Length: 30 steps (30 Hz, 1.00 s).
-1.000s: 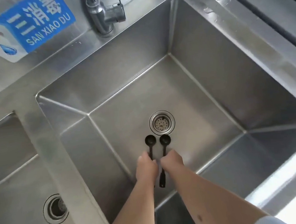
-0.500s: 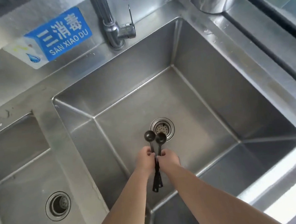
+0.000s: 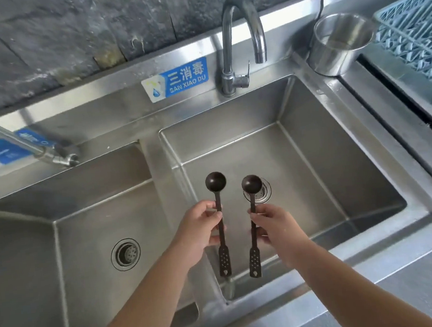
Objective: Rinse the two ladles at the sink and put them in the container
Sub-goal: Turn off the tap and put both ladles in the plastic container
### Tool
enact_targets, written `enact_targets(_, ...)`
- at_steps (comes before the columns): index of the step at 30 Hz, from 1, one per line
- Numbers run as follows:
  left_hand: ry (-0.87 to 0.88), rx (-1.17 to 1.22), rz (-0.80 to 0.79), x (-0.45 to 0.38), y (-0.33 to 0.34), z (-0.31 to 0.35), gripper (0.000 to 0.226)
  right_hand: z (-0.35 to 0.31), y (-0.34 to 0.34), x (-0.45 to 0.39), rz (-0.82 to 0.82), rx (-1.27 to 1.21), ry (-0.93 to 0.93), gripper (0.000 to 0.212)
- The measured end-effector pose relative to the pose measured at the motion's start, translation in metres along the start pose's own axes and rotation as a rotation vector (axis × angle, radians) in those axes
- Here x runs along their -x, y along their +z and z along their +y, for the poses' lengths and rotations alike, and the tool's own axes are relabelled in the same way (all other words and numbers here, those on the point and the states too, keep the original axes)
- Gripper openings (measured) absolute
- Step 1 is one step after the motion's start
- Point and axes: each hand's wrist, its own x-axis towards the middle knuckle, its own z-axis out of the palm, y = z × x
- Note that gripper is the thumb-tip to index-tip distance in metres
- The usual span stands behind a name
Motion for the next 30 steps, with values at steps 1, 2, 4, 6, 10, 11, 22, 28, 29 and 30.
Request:
enact_targets(1, 0.009, 0.004, 0.004, 0.016, -0.010, 0.002, 0.016, -0.006, 0.007, 0.014, -0.015, 0.011, -0.017, 0.014)
enact_targets(2, 0.020, 0.013, 0.009, 0.030, -0.019, 0.002, 0.016, -0.011, 0.014, 0.028, -0.031, 0.022, -0.033, 0.015)
enact_targets(4, 0.054, 0.037, 0.013, 0.059, -0.038, 0.000, 0.015, -0.020, 0.033, 0.054, -0.073, 0.047, -0.071, 0.016)
enact_targets(6, 0.102, 0.052, 0.014, 0.085, -0.058, -0.005, 0.014, -0.023, 0.053, 0.077, -0.121, 0.080, -0.117, 0.016)
enact_targets(10, 0.181, 0.078, 0.019, 0.125, -0.096, -0.019, 0.012, -0.015, 0.095, 0.117, -0.185, 0.102, -0.167, 0.023)
enact_targets(11, 0.200, 0.088, 0.012, 0.133, -0.106, -0.023, 0.012, -0.011, 0.104, 0.125, -0.182, 0.097, -0.169, 0.024)
enact_targets(22, 0.203, 0.054, -0.168, 0.185, -0.151, -0.062, 0.022, 0.064, 0.136, 0.206, -0.024, 0.010, -0.197, 0.010)
enact_targets(28, 0.176, -0.099, -0.370, 0.210, -0.104, -0.072, 0.019, 0.104, 0.103, 0.267, 0.119, -0.138, -0.247, 0.012)
enact_targets(29, 0.176, -0.124, -0.404, 0.215, -0.093, -0.074, 0.019, 0.112, 0.095, 0.277, 0.150, -0.159, -0.257, 0.011)
enact_targets(30, 0.176, -0.149, -0.436, 0.220, -0.082, -0.075, 0.019, 0.120, 0.086, 0.288, 0.185, -0.178, -0.268, 0.009)
